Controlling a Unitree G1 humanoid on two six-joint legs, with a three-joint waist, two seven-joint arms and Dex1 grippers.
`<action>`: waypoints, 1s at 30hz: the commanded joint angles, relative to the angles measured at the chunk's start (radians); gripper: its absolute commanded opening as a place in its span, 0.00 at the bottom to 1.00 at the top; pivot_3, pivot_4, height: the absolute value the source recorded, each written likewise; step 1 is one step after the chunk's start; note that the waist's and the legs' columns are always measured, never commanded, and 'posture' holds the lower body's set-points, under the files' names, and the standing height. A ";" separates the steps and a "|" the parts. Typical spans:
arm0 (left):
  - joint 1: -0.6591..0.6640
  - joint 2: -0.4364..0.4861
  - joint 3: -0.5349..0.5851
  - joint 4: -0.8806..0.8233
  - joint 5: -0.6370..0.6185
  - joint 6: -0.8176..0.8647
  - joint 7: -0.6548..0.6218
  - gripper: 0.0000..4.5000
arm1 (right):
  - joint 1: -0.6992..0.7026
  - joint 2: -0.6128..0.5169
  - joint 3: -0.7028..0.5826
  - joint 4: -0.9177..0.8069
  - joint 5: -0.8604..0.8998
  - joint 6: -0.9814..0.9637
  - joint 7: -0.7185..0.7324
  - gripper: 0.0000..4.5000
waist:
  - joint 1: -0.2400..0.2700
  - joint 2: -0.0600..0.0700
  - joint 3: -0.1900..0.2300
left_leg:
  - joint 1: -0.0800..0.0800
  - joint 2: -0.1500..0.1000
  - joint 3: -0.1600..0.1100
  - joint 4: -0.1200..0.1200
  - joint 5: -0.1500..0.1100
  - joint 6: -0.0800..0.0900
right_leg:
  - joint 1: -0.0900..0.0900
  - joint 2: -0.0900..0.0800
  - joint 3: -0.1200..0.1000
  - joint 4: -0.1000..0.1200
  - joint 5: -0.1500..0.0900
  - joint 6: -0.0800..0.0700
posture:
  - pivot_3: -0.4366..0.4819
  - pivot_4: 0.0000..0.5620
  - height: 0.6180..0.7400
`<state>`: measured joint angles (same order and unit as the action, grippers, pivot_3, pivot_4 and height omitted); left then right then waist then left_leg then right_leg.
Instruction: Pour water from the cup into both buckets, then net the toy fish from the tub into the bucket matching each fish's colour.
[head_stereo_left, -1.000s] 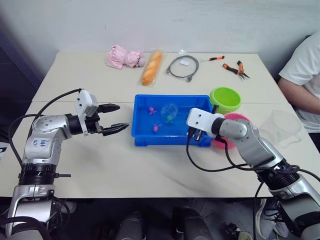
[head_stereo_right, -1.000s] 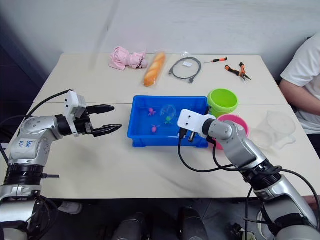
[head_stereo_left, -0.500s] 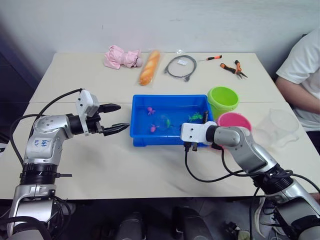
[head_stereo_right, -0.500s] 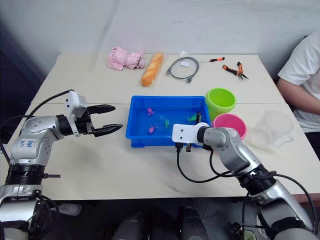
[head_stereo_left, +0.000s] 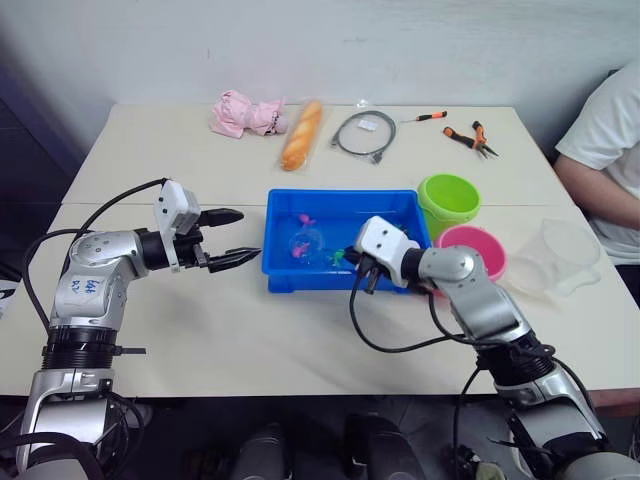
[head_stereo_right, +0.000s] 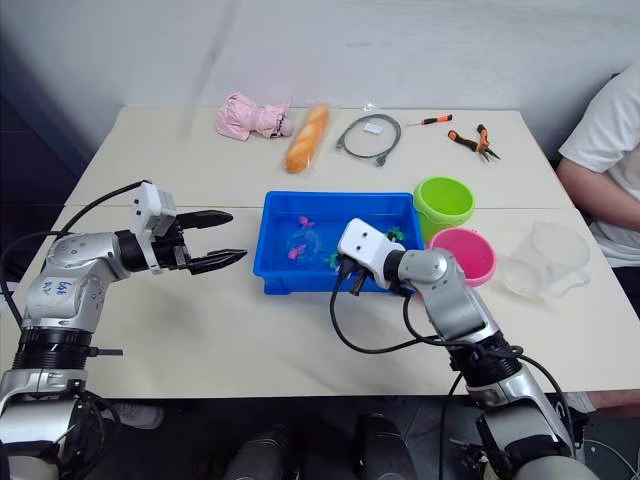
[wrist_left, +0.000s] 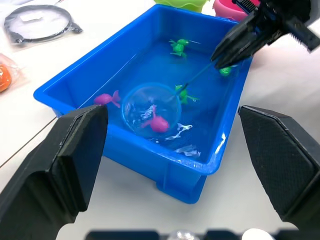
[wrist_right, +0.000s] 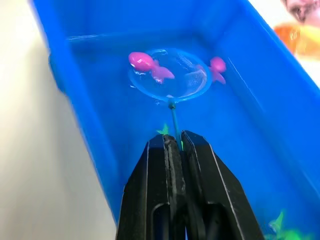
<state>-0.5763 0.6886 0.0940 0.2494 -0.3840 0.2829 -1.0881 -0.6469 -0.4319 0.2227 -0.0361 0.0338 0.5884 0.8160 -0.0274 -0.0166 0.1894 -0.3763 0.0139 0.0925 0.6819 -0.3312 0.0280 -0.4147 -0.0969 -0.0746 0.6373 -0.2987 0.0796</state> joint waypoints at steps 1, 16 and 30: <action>-0.027 0.006 0.004 -0.007 0.004 -0.018 -0.010 0.99 | -0.051 -0.024 -0.108 -0.065 0.141 0.170 0.055 0.00 | 0.000 0.000 0.000 | 0.000 0.000 0.000 0.000 0.000 0.000 | 0.000 0.000 0.000 0.000 0.000 0.000 | 0.48 0.27 0.99; -0.083 -0.055 -0.021 -0.031 -0.016 -0.016 -0.026 0.99 | 0.194 -0.223 -0.384 -0.349 0.355 0.165 0.072 0.00 | 0.005 0.000 0.000 | 0.000 0.000 0.000 -0.001 -0.001 0.000 | 0.000 0.000 0.000 -0.002 0.000 0.000 | 0.48 0.27 0.99; -0.205 -0.208 -0.104 0.039 -0.007 -0.049 -0.078 0.99 | 0.625 -0.246 -0.758 -0.621 0.446 0.084 -0.031 0.00 | 0.040 0.000 0.000 | 0.000 0.000 0.001 -0.001 -0.001 0.000 | 0.001 0.001 0.000 -0.002 0.000 0.000 | 0.48 0.27 0.99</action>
<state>-0.7548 0.4884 -0.0090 0.2930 -0.3867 0.2576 -1.1562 -0.0411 -0.6760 -0.4624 -0.5951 0.4537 0.6962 0.7971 0.0128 -0.0167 0.1893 -0.3758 0.0137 0.0928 0.6812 -0.3320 0.0281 -0.4133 -0.0957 -0.0746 0.6352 -0.2985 0.0801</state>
